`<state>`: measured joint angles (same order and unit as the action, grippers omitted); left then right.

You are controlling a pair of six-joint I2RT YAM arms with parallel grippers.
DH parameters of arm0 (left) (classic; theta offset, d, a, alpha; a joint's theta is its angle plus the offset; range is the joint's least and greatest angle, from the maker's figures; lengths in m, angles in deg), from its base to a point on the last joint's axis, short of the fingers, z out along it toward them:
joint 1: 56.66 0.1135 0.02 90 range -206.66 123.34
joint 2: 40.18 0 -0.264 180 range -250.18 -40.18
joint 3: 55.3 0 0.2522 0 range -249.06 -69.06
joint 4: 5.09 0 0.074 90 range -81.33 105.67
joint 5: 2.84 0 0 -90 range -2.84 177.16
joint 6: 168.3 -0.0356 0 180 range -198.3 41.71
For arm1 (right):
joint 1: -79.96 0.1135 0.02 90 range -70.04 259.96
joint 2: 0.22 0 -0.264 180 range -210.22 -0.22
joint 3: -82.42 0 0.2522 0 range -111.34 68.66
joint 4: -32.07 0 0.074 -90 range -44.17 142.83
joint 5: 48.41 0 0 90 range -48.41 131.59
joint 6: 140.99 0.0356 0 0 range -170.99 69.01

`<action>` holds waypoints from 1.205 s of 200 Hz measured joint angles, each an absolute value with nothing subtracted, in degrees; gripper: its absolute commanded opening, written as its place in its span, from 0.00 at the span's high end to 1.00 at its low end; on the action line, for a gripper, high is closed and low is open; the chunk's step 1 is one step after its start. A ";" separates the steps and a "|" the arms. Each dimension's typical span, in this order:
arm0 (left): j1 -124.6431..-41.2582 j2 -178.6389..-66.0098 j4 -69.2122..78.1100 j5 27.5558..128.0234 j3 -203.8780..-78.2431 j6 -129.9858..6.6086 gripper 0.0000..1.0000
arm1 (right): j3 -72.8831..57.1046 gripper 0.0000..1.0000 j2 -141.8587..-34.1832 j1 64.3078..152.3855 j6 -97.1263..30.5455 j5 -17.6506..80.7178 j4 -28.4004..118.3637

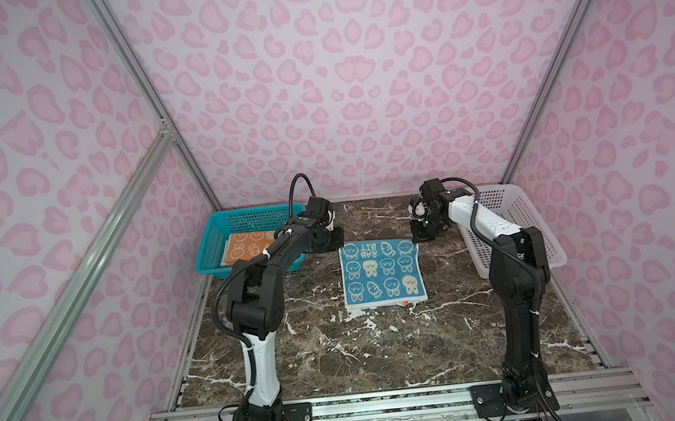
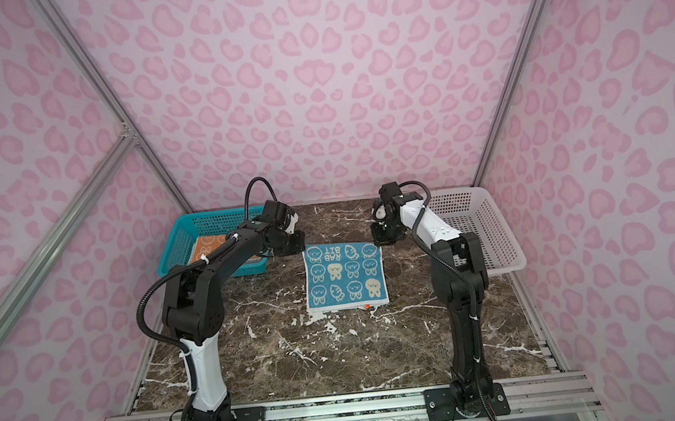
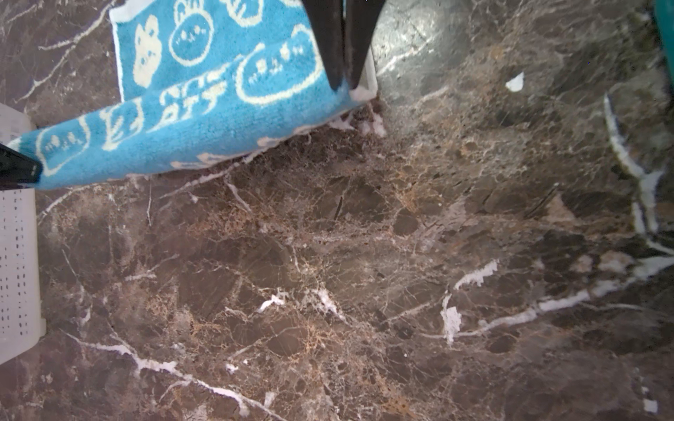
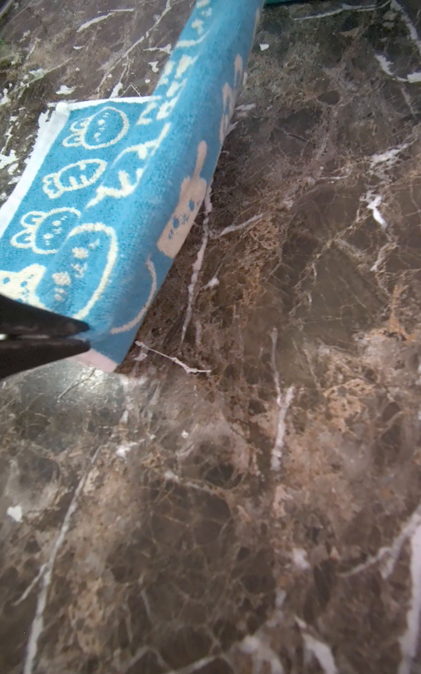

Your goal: Fold and stack the towels

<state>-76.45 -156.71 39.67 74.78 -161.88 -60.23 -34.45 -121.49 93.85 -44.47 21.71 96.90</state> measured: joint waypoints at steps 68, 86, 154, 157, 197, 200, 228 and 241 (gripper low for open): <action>-77.50 -147.31 32.94 72.72 -146.53 -55.60 0.97 | -19.26 1.00 -112.64 94.16 -42.56 20.55 91.20; -78.31 -145.08 31.96 72.70 -142.90 -54.22 0.97 | -15.47 1.00 -110.65 94.16 -41.89 20.46 89.58; -81.26 -138.53 28.04 73.71 -132.89 -49.72 0.97 | -4.02 1.00 -104.53 94.84 -39.33 19.87 86.04; -81.39 -138.37 27.91 73.73 -132.59 -49.61 0.97 | -3.67 1.00 -104.36 94.86 -39.22 19.92 85.88; -83.60 -137.87 26.47 75.08 -129.07 -47.86 0.97 | 1.05 1.00 -102.96 95.65 -37.67 20.90 84.05; -83.73 -137.87 26.38 75.13 -128.89 -47.82 0.97 | 1.38 1.00 -102.96 95.73 -37.41 21.01 83.98; -84.54 -138.35 25.33 75.89 -128.17 -46.90 0.97 | 3.45 1.00 -102.91 96.15 -36.42 21.53 82.69; -84.71 -138.64 25.09 76.22 -128.13 -46.90 0.97 | 4.04 1.00 -102.72 96.26 -35.92 21.73 82.21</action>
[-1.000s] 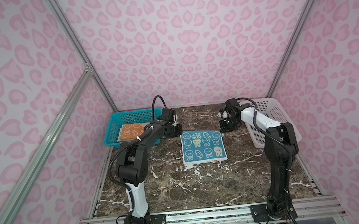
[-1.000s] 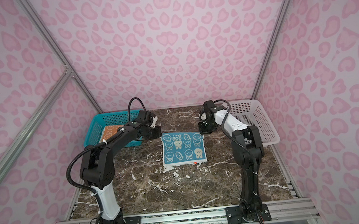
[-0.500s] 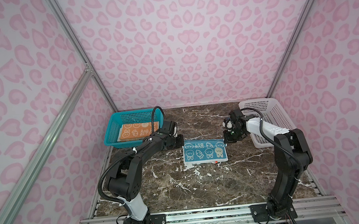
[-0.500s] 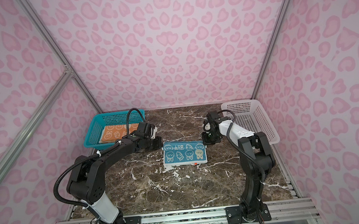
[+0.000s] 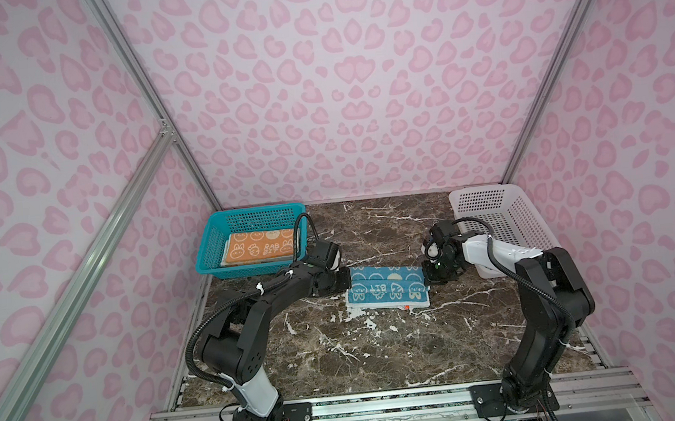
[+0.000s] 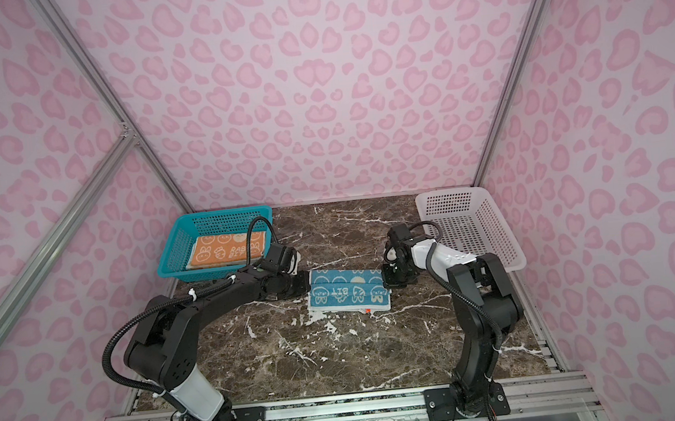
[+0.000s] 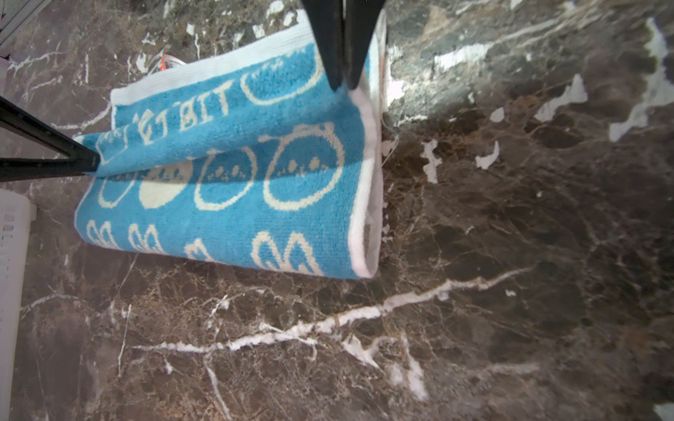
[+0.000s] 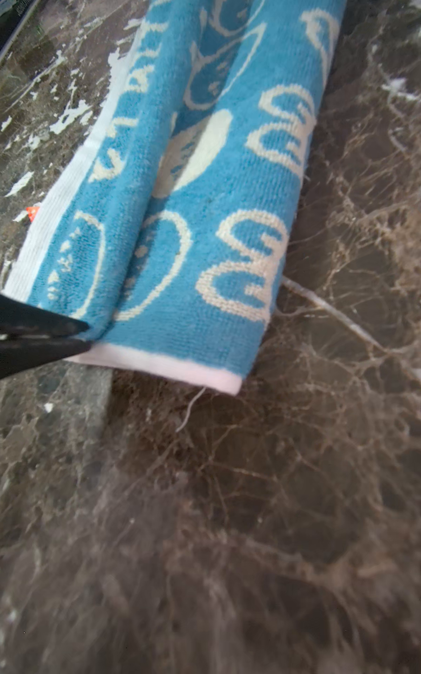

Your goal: Fold and stack the towels

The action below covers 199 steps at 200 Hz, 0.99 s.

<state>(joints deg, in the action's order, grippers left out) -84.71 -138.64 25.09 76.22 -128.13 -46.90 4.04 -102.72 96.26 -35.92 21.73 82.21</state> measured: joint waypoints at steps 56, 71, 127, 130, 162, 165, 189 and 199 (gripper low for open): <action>-84.78 -138.94 25.47 77.16 -129.48 -46.92 0.97 | 4.13 1.00 -100.99 96.37 -35.20 22.25 81.73; -84.78 -138.92 25.66 77.58 -130.03 -46.94 0.97 | 4.04 1.00 -100.10 96.37 -35.18 22.32 81.75; -84.78 -138.55 25.55 78.14 -129.27 -46.96 0.97 | 6.19 1.00 -98.65 97.59 -35.09 22.47 81.49; -84.78 -138.55 25.49 78.14 -129.11 -46.96 0.97 | 6.36 1.00 -98.65 97.70 -35.07 22.47 81.47; -84.78 -138.94 25.25 78.12 -128.04 -46.94 0.97 | 8.00 1.00 -99.20 98.55 -34.08 22.52 80.18; -84.78 -139.01 25.25 78.12 -128.00 -46.94 0.97 | 8.13 1.00 -99.31 98.60 -34.06 22.52 80.01; -84.80 -139.66 25.23 78.08 -127.69 -46.94 0.97 | 8.72 1.00 -99.59 98.75 -34.00 22.49 79.52; -84.80 -139.75 25.20 78.08 -127.69 -46.94 0.97 | 8.76 1.00 -99.59 98.82 -33.76 22.52 79.37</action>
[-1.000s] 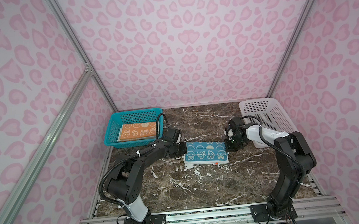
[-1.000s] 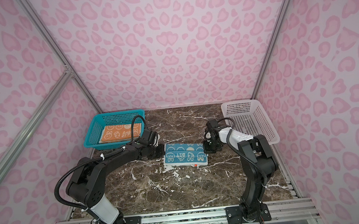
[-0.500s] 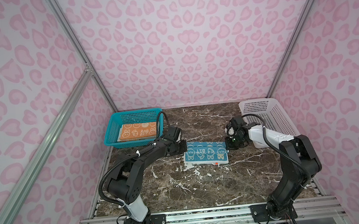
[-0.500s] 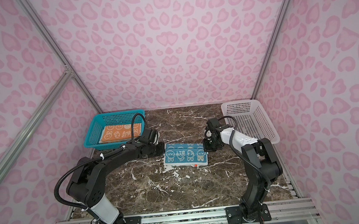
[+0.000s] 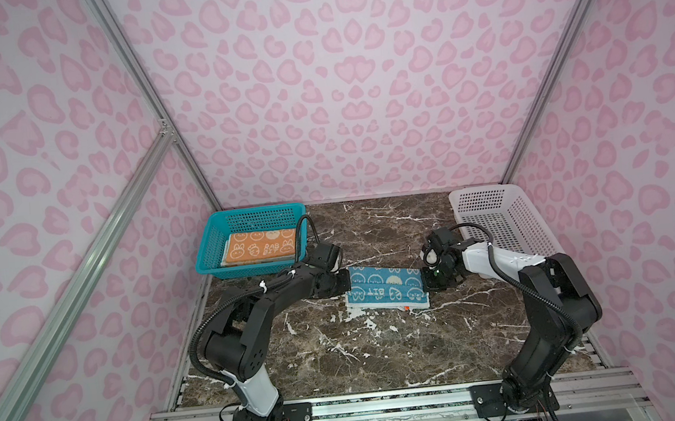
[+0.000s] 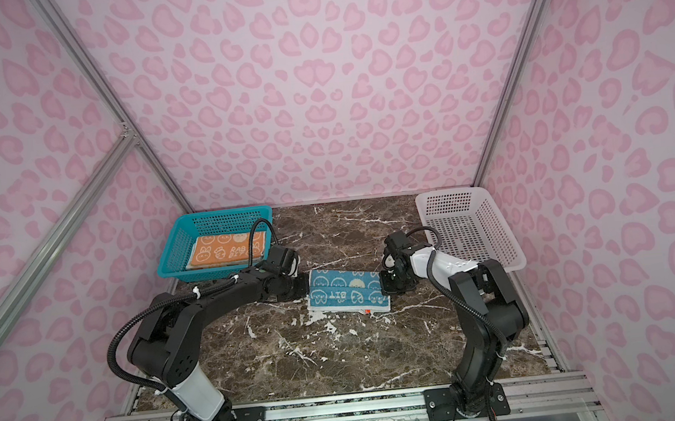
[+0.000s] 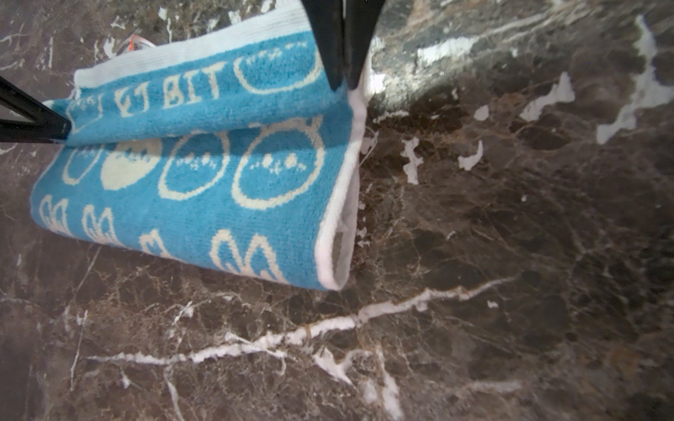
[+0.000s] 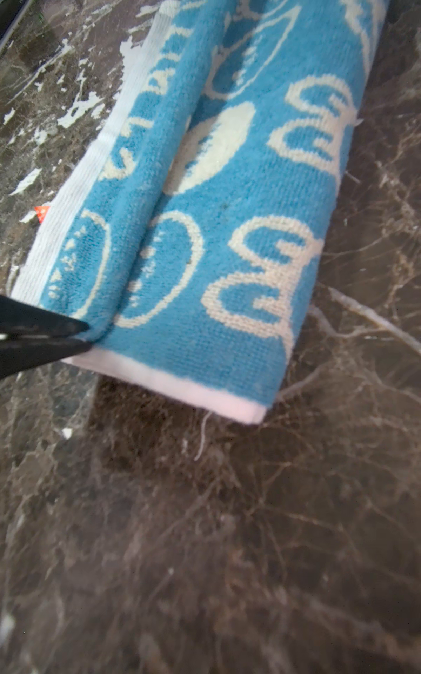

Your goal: Fold and stack the towels

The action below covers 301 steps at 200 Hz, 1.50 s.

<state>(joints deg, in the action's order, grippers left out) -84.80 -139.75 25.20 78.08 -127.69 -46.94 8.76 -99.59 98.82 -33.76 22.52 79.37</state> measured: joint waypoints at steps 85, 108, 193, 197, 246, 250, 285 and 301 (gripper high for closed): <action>-84.91 -139.71 24.92 78.19 -126.99 -46.90 0.76 | 9.38 0.90 -99.53 99.14 -33.65 23.61 78.87; -85.46 -139.71 24.94 78.41 -126.53 -46.70 0.65 | 9.53 0.74 -99.48 99.49 -33.60 24.29 79.00; -86.14 -132.80 26.58 78.17 -128.70 -45.67 0.35 | 8.17 0.21 -92.77 100.43 -33.62 25.05 81.40; -86.11 -132.63 26.58 77.82 -129.27 -45.32 0.33 | 7.98 0.21 -92.25 100.43 -33.60 24.99 81.58; -86.09 -138.53 22.56 65.97 -134.95 -39.09 0.29 | 8.17 0.14 -90.11 100.43 -28.29 17.23 76.70; -86.09 -139.03 22.25 65.29 -135.08 -38.68 0.29 | 8.55 0.13 -90.11 100.43 -27.55 16.44 75.87; -86.35 -143.55 19.59 60.42 -136.02 -34.72 0.29 | 13.03 0.11 -91.79 100.50 -20.73 9.27 66.76; -86.55 -144.38 18.87 59.85 -135.56 -33.96 0.29 | 14.16 0.11 -92.93 100.61 -19.42 7.37 63.94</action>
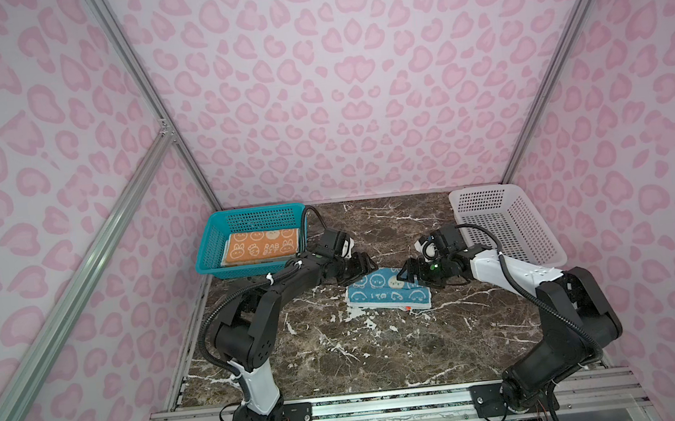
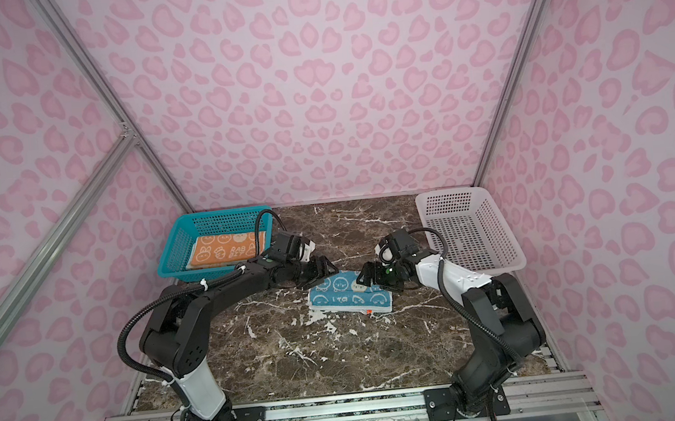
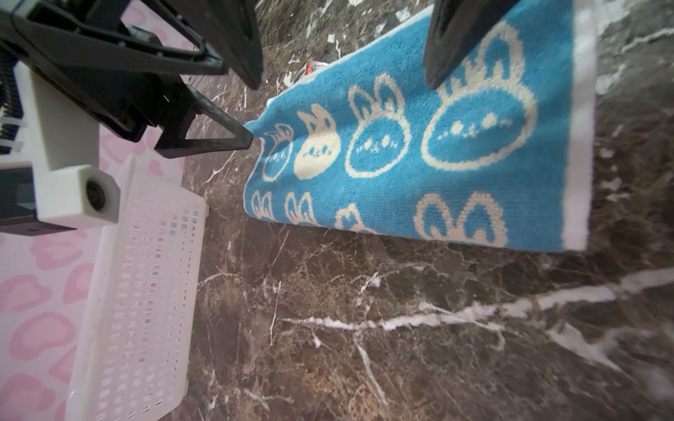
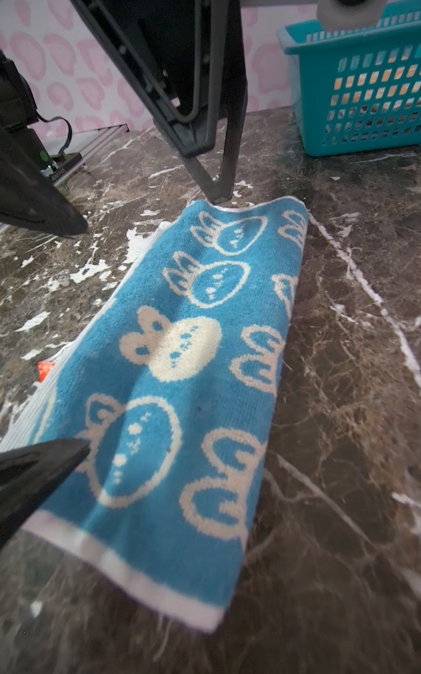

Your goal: Fold and stack the towels

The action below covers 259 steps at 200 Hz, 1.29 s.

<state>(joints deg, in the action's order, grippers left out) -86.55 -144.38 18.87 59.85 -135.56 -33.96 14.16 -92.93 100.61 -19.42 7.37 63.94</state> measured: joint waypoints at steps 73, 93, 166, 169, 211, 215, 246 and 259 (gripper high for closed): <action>-86.77 -142.66 17.82 59.76 -126.86 -33.39 0.29 | 22.97 0.11 -92.47 101.22 -18.24 5.07 58.00; -86.77 -142.48 17.53 59.92 -125.35 -33.61 0.29 | 23.67 0.11 -92.40 101.07 -18.65 4.68 56.73; -86.77 -137.32 22.97 63.00 -131.01 -38.00 0.30 | 20.04 0.15 -85.21 100.37 -21.25 12.75 66.30; -86.77 -137.22 23.11 63.19 -131.04 -38.07 0.30 | 20.13 0.16 -84.99 100.21 -21.28 13.05 66.74; -86.77 -137.08 26.12 65.62 -128.11 -40.03 0.31 | 24.04 0.30 -84.36 97.66 -21.06 14.56 69.51; -86.77 -137.08 26.21 65.80 -127.78 -40.10 0.31 | 24.37 0.31 -84.45 97.66 -21.06 14.49 69.49; -86.73 -137.08 26.91 67.09 -126.38 -40.76 0.34 | 25.18 0.42 -85.43 97.61 -20.55 14.32 69.25; -86.57 -137.15 26.91 67.39 -126.38 -40.84 0.35 | 25.27 0.45 -85.89 97.48 -20.58 14.32 69.16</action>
<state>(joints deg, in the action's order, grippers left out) -86.57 -137.15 26.91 67.39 -126.38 -40.84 25.27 -85.89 97.48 -20.58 14.32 69.16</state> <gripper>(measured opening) 0.662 0.572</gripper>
